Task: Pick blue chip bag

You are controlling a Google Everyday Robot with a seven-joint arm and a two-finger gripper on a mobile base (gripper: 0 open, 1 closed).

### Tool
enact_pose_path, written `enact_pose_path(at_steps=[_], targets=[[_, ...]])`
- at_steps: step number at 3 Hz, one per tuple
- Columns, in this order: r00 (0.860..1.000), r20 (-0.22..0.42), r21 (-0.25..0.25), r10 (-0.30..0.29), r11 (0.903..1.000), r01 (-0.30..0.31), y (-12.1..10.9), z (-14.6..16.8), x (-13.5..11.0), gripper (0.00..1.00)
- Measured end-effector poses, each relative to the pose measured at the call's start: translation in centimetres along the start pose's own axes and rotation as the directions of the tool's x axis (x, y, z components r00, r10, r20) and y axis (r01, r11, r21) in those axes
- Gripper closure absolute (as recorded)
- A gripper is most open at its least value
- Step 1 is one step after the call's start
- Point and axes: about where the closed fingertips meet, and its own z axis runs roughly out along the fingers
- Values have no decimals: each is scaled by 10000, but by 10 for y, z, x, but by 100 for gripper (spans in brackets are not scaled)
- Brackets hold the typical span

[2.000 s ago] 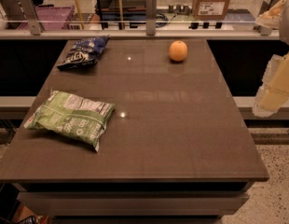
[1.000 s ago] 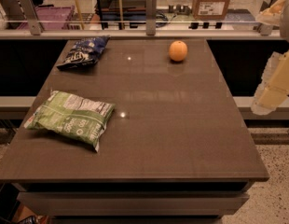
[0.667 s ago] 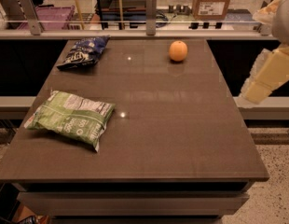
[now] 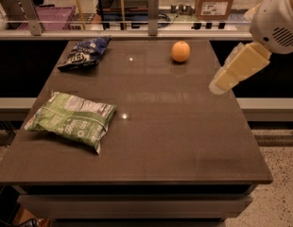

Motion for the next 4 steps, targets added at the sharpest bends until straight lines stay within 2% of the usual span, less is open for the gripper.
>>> enact_pose_path(at_steps=[1, 2, 3, 4], targets=[[9981, 508, -78, 344, 9994, -341, -4, 17, -21, 0], [9869, 1262, -228, 1006, 9949, -985, -2, 34, -42, 0], [9860, 1309, -128, 1036, 9946, -1028, -2, 30, -42, 0], [9761, 1717, 309, 1330, 9896, -1403, -5, 39, -53, 0]])
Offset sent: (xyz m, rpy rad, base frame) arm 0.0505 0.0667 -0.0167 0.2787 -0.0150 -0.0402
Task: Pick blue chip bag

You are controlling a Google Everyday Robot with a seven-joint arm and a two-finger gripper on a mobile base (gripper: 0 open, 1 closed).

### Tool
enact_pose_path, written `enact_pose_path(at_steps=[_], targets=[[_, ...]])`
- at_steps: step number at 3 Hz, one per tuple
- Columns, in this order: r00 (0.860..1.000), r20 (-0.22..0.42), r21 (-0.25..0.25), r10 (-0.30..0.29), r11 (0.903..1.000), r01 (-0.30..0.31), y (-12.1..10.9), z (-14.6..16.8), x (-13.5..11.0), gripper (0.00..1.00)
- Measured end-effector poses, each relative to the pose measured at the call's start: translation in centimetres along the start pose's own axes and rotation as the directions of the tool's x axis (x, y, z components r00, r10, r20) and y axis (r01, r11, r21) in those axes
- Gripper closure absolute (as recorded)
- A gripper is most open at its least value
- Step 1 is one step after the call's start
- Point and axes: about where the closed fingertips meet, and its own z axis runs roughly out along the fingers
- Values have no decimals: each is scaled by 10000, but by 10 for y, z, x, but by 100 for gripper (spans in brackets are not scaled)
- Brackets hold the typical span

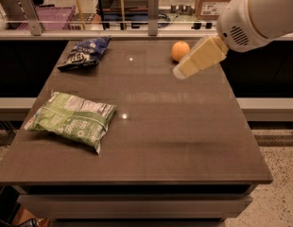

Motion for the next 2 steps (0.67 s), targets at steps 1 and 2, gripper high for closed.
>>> enact_pose_path(at_steps=[1, 2], targets=[[9969, 695, 658, 363, 9970, -409, -7, 10, -16, 0], [9872, 1477, 763, 602, 9945, -720, -17, 31, -41, 0]])
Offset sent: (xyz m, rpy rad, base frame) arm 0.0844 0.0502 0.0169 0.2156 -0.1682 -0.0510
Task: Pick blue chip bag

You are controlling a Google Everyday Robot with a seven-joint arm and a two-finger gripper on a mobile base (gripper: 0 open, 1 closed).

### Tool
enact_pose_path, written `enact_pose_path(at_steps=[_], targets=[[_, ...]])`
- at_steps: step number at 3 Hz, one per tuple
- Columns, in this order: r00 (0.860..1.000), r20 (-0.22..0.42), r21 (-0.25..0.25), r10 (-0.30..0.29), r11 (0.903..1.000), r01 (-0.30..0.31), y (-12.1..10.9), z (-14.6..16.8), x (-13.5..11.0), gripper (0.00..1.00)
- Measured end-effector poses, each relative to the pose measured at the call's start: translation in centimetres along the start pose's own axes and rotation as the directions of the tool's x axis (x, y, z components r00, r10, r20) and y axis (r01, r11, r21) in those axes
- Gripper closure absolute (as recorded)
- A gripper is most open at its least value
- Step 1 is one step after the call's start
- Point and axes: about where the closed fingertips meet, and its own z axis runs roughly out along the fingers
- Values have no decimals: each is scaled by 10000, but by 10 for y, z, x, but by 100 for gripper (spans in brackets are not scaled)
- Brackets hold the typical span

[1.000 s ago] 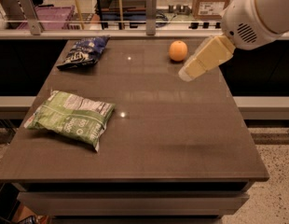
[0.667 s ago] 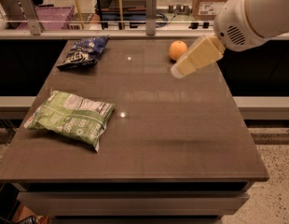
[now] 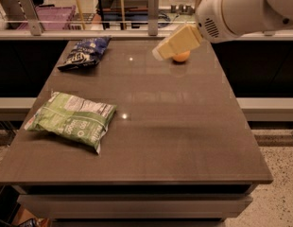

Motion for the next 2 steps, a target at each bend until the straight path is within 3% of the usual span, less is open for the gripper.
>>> enact_pose_path(at_steps=[2], targets=[[9952, 962, -872, 196, 9961, -112, -9, 63, -34, 0]])
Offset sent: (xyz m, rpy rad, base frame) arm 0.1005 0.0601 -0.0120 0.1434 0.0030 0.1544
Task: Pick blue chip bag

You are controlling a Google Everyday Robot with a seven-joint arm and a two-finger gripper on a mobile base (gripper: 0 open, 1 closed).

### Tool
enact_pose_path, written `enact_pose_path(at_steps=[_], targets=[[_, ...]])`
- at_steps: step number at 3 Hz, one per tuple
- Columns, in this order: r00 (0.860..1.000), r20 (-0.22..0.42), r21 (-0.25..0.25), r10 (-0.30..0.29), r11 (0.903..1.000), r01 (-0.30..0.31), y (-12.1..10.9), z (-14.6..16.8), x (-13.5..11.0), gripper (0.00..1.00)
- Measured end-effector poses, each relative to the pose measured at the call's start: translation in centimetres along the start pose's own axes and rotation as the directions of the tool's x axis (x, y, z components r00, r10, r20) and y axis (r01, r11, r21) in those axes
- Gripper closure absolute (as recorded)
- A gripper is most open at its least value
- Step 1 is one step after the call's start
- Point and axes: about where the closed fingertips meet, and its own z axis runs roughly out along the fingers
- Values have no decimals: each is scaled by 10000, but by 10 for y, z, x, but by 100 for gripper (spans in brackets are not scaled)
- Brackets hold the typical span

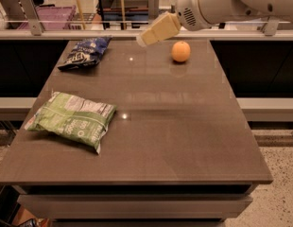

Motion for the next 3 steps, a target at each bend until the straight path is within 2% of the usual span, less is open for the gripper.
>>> enact_pose_path(at_steps=[1, 2, 3], targets=[[9998, 211, -562, 17, 9984, -6, 0, 36, -6, 0], [9997, 226, -817, 48, 9967, -29, 1, 73, -10, 0], [9999, 104, -681, 69, 9977, -62, 4, 103, -16, 0]])
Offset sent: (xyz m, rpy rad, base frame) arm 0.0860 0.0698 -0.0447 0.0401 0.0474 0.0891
